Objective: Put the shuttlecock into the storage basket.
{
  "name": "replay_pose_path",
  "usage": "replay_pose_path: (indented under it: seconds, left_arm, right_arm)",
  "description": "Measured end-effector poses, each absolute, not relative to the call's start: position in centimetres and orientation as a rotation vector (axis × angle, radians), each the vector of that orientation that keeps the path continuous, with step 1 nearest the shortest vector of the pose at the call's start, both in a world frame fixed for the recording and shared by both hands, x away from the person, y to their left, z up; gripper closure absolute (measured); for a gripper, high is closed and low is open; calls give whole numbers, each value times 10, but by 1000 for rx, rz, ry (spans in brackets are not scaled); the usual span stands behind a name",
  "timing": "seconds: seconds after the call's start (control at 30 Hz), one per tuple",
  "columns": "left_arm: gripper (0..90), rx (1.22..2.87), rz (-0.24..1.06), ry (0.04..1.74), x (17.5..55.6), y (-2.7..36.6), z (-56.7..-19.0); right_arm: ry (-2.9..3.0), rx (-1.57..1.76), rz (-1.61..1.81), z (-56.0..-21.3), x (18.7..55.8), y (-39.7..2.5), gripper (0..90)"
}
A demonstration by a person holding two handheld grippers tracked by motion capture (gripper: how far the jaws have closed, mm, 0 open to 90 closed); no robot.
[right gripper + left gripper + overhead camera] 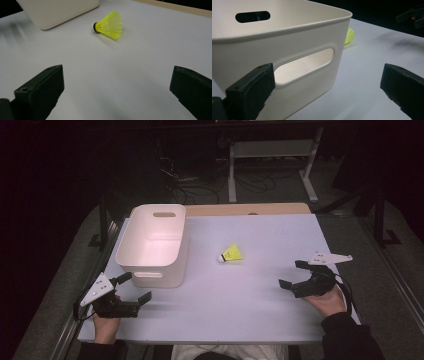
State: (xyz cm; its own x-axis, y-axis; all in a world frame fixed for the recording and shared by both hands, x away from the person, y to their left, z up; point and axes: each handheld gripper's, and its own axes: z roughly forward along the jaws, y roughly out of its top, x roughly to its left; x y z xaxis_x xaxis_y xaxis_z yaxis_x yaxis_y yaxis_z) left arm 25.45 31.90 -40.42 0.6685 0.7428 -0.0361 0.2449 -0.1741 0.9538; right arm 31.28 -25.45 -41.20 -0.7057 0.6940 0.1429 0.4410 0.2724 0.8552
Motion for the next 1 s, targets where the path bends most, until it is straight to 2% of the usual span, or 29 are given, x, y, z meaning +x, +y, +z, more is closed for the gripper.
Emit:
replay_pose_path:
  seconds: [1.0]
  left_arm:
    - [0, 1738, 542, 799, 252, 319, -405]
  right_arm:
    - [2312, 1067, 1383, -410, 311, -253, 0]
